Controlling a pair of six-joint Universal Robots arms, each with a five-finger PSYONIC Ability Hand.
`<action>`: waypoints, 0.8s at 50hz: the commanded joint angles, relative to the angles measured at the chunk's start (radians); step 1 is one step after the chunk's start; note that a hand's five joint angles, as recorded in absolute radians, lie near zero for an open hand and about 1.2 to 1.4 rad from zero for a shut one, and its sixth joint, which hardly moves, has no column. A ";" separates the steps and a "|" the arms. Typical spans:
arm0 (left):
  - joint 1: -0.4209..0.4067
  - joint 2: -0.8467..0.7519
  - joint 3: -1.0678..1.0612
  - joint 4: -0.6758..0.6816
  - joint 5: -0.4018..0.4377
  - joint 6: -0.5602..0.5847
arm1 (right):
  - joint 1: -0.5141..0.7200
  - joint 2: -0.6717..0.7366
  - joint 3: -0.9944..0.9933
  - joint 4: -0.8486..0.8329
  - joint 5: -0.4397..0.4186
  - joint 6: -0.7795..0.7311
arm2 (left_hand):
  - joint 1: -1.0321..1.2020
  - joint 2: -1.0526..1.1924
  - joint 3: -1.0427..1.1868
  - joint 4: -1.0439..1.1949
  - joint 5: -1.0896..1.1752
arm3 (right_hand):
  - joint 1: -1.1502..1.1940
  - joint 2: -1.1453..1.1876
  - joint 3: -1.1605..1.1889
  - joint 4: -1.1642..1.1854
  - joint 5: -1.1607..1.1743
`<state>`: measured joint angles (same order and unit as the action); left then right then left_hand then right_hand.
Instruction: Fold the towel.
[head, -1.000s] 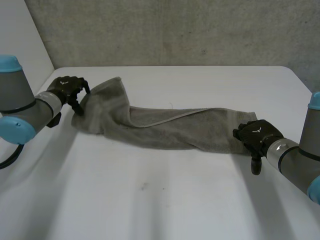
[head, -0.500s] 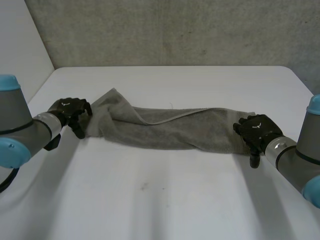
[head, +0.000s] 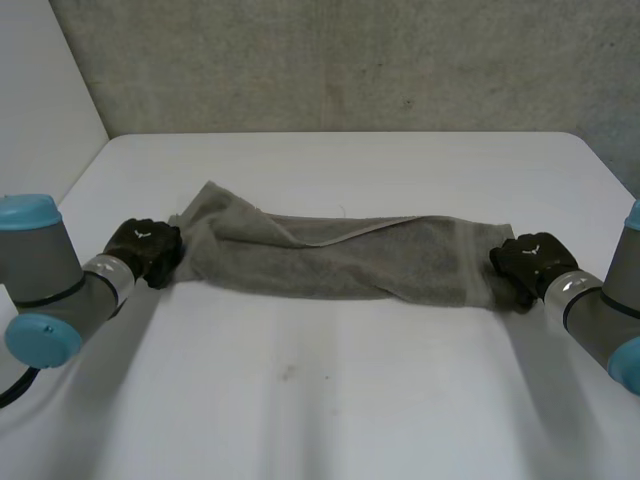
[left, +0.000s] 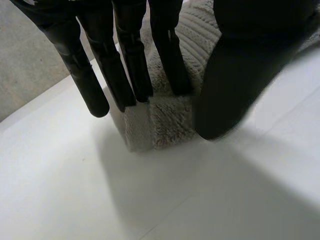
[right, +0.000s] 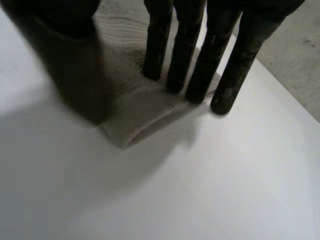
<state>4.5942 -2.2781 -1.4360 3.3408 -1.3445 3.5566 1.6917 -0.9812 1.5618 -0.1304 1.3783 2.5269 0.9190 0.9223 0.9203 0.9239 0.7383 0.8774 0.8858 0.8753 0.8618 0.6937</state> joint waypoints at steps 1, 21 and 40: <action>0.000 0.031 -0.032 0.020 -0.007 -0.004 | -0.006 0.029 -0.045 0.000 0.005 0.004 | 0.477 0.474 0.476 0.472 0.483 | 0.518 0.510 0.520 0.534 0.528; 0.051 0.410 -0.420 0.009 0.011 -0.005 | -0.040 -0.068 -0.054 0.098 -0.005 -0.012 | 0.477 0.474 0.476 0.472 0.483 | 0.519 0.510 0.521 0.534 0.528; -0.008 0.607 -0.462 -0.027 0.011 -0.013 | -0.227 -0.079 -0.236 0.253 0.019 -0.210 | -0.215 -0.218 -0.216 -0.220 -0.209 | 0.519 0.510 0.521 0.534 0.528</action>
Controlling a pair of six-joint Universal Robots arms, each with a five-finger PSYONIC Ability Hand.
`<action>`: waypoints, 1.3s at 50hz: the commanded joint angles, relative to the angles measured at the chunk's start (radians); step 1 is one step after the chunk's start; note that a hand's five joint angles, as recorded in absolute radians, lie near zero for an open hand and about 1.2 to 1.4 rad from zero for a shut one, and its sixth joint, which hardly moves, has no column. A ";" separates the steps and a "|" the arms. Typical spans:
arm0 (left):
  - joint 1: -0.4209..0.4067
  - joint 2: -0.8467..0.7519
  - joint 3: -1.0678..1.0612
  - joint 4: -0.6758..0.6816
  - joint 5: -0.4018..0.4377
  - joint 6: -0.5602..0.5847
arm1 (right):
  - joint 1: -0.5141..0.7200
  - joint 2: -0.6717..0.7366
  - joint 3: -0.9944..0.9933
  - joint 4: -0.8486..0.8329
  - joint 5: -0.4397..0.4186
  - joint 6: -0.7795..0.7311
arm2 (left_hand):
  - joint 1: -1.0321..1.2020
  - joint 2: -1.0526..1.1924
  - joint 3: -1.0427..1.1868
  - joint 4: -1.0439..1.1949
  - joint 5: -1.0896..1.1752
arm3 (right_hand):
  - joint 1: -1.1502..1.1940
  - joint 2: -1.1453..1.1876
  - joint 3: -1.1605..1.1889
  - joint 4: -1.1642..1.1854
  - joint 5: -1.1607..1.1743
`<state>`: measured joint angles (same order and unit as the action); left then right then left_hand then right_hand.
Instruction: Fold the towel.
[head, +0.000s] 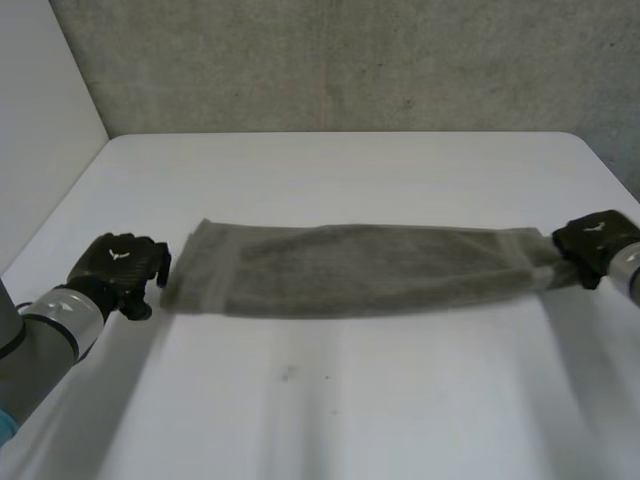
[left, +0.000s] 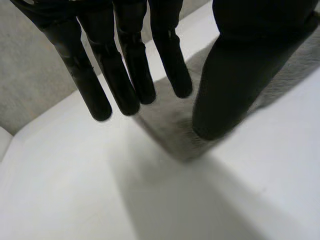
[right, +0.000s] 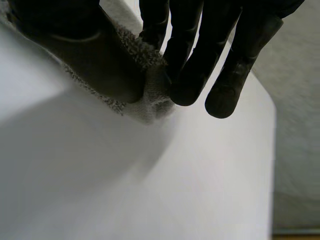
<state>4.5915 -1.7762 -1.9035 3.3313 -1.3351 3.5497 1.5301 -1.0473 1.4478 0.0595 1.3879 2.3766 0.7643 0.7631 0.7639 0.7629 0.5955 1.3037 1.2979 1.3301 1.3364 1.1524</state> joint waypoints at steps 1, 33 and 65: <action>-0.005 0.106 0.006 -0.018 0.002 -0.006 | -0.065 -0.013 -0.122 0.063 0.010 -0.060 | -0.061 -0.059 -0.060 -0.059 -0.066 | 0.093 0.098 0.066 0.060 0.069; -0.111 -0.071 0.277 0.008 -0.015 -0.213 | 0.947 0.567 -0.931 0.059 0.071 -0.036 | -0.545 -0.544 -0.545 -0.543 -0.551 | 0.093 0.098 0.066 0.060 0.069; -0.260 -0.265 0.371 0.088 -0.076 -0.296 | 0.607 -0.027 -0.043 0.020 0.017 0.317 | -0.536 -0.535 -0.536 -0.535 -0.542 | -1.129 -1.123 -1.156 -1.162 -1.152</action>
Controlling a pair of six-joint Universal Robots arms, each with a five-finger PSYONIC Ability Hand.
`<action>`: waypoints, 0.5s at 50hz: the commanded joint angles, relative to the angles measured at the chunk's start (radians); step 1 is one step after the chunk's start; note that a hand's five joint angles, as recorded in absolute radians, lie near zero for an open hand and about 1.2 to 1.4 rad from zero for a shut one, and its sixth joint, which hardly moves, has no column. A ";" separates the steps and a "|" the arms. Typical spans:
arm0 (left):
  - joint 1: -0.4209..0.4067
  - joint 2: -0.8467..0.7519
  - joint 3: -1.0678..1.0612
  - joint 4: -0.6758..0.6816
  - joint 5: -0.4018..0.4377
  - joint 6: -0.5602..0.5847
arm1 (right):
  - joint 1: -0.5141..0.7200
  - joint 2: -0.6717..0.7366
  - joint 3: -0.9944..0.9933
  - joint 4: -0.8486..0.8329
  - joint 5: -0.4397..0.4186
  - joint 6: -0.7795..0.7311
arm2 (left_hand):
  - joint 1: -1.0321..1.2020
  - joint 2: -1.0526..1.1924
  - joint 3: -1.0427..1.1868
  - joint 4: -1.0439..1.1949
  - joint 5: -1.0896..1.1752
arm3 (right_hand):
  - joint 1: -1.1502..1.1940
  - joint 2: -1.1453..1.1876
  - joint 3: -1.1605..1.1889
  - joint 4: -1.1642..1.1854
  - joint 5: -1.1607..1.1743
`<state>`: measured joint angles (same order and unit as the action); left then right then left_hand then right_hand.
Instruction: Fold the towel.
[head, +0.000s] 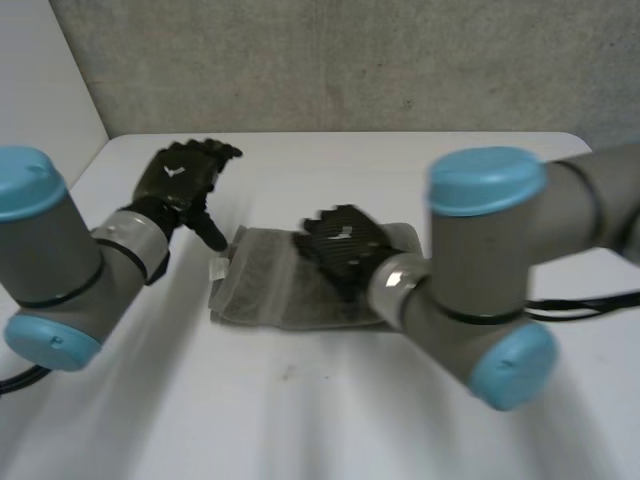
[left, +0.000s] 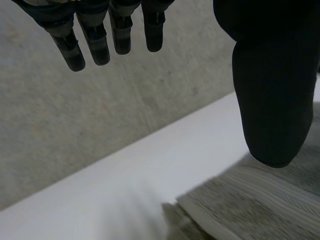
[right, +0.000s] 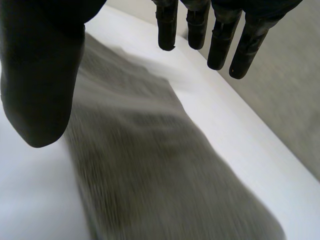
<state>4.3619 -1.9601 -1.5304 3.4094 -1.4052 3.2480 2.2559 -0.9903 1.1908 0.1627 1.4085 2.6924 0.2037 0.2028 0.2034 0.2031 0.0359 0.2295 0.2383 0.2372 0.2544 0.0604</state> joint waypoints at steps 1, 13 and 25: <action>-0.036 -0.106 -0.002 0.010 -0.009 0.006 | -0.131 -0.080 0.248 -0.113 -0.003 0.001 | 0.024 0.025 0.025 0.025 0.018 | -0.055 -0.064 -0.063 -0.080 -0.060; -0.044 -0.111 -0.027 -0.001 -0.012 0.006 | -0.177 0.061 0.303 -0.241 0.087 -0.118 | 0.030 0.031 0.031 0.031 0.024 | 0.977 0.968 0.969 0.952 0.972; -0.050 0.069 -0.060 0.002 -0.012 0.003 | -0.025 0.042 0.045 -0.312 0.247 -0.558 | 0.024 0.025 0.025 0.025 0.018 | 1.167 1.158 1.159 1.142 1.161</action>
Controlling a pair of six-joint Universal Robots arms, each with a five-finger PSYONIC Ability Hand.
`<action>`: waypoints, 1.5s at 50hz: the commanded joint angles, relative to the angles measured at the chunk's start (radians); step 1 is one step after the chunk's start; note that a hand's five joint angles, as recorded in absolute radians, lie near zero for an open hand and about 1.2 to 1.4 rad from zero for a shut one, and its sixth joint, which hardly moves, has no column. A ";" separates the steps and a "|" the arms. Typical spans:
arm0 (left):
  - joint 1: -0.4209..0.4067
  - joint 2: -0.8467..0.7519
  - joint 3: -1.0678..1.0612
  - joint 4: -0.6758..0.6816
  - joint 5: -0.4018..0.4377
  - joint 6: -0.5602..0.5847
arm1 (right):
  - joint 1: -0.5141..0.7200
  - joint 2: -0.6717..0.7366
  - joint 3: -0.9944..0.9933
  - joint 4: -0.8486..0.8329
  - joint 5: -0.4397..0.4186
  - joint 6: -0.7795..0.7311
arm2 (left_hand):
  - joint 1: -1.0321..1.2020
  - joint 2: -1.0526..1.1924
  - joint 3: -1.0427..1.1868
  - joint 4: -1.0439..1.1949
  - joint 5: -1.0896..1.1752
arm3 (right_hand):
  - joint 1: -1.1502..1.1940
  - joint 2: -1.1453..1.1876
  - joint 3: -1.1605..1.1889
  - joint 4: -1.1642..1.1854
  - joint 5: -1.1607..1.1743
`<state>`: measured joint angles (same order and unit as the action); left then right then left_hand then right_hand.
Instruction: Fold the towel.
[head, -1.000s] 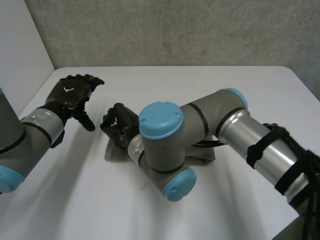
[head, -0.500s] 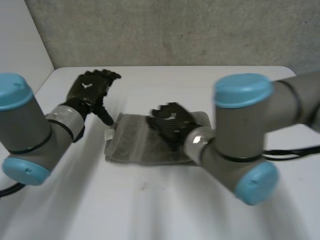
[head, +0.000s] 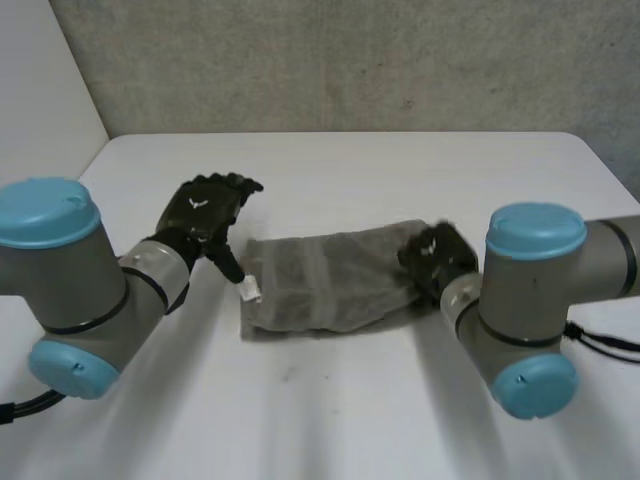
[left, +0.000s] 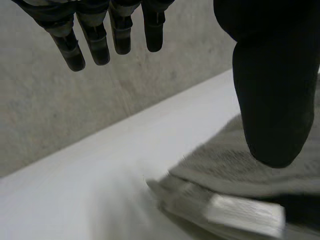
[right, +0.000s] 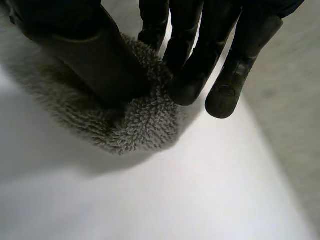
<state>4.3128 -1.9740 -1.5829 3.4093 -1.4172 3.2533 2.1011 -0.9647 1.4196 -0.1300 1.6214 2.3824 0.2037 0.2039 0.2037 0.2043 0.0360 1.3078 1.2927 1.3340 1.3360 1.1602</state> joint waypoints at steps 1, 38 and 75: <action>0.001 0.096 -0.006 0.002 -0.002 -0.004 | 0.186 0.055 -0.246 -0.008 0.029 -0.325 | 0.024 0.024 0.025 0.024 0.018 | 0.089 0.104 0.062 0.060 0.062; -0.022 0.043 0.097 0.001 -0.072 -0.147 | 0.077 -0.230 0.016 -0.079 -0.210 0.511 | 0.024 0.024 0.025 0.024 0.018 | -1.133 -1.118 -1.159 -1.162 -1.160; -0.071 0.138 0.231 -0.220 -0.137 -0.196 | -0.010 -0.227 -0.324 0.323 -0.175 0.597 | -0.020 -0.020 -0.020 -0.020 -0.026 | -1.133 -1.118 -1.159 -1.162 -1.160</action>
<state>4.2004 -1.9902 -1.4013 3.2566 -1.5533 3.0587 2.1559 -1.0100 1.0483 0.1921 1.4120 2.9540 0.1789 0.1801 0.1790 0.1775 0.0269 0.2303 0.2389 0.2368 0.2540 0.0596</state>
